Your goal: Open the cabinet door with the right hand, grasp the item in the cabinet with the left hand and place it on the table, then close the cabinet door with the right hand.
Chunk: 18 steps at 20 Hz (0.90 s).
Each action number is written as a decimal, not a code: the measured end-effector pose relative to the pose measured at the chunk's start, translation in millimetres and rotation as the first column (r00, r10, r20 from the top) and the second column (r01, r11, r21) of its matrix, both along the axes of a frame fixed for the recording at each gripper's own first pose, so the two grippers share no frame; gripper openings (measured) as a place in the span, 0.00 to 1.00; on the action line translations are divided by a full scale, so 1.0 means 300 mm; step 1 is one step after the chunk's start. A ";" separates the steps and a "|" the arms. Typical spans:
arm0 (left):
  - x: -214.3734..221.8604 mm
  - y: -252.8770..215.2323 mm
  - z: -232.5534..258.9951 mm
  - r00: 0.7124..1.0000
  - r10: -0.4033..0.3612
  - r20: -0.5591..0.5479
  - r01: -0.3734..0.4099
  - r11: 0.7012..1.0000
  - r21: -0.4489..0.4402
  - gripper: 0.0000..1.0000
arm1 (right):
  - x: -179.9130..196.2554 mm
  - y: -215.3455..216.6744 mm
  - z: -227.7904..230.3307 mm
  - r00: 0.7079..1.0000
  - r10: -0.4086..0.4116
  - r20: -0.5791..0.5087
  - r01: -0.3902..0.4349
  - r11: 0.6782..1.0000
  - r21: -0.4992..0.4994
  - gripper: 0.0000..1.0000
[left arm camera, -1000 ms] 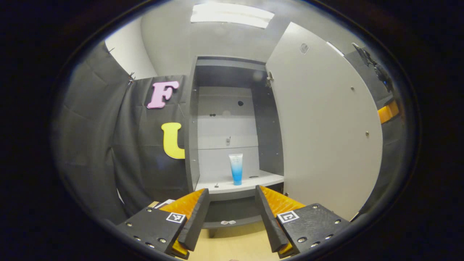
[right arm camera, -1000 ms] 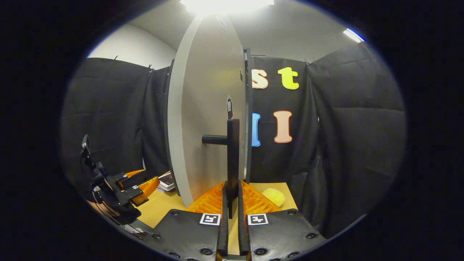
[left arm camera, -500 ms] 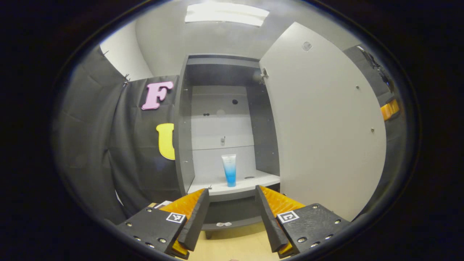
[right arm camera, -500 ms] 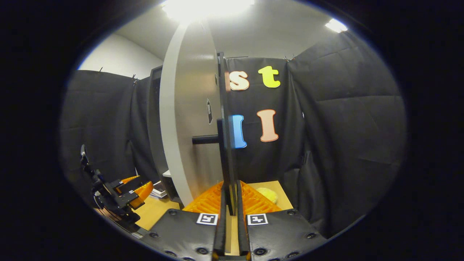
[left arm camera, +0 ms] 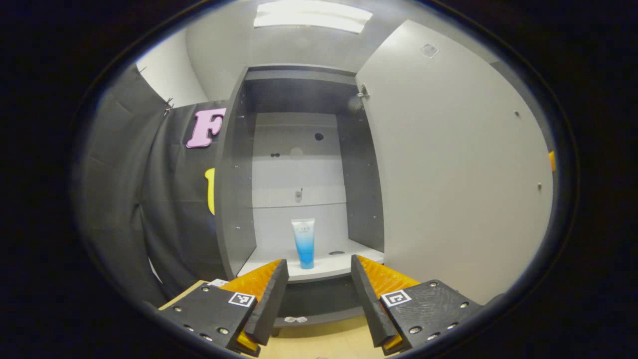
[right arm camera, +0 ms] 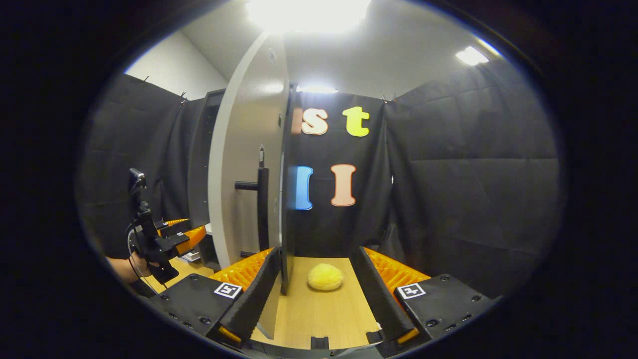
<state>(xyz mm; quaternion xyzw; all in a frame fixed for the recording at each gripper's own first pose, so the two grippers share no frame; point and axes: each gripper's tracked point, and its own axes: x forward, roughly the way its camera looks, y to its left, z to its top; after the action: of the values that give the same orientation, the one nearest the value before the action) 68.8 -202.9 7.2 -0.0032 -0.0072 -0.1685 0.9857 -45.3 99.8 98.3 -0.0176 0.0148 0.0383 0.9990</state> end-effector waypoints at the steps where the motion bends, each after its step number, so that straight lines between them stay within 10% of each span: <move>1: 0.032 -0.009 0.000 1.000 0.008 -0.003 -0.008 1.000 0.002 0.77 | -0.007 -0.061 -0.015 0.999 -0.039 -0.005 0.039 0.999 0.018 0.98; 18: 0.529 -0.061 -0.063 0.994 0.101 -0.043 -0.100 0.994 0.040 0.75 | 0.160 -0.387 -0.250 0.962 -0.230 -0.149 0.257 0.947 0.195 0.92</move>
<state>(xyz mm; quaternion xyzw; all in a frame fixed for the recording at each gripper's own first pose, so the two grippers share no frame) 227.6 -221.3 -11.6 0.0121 0.0181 -0.1187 0.9927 2.6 -16.2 23.2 0.0936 0.0748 -0.0832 0.9893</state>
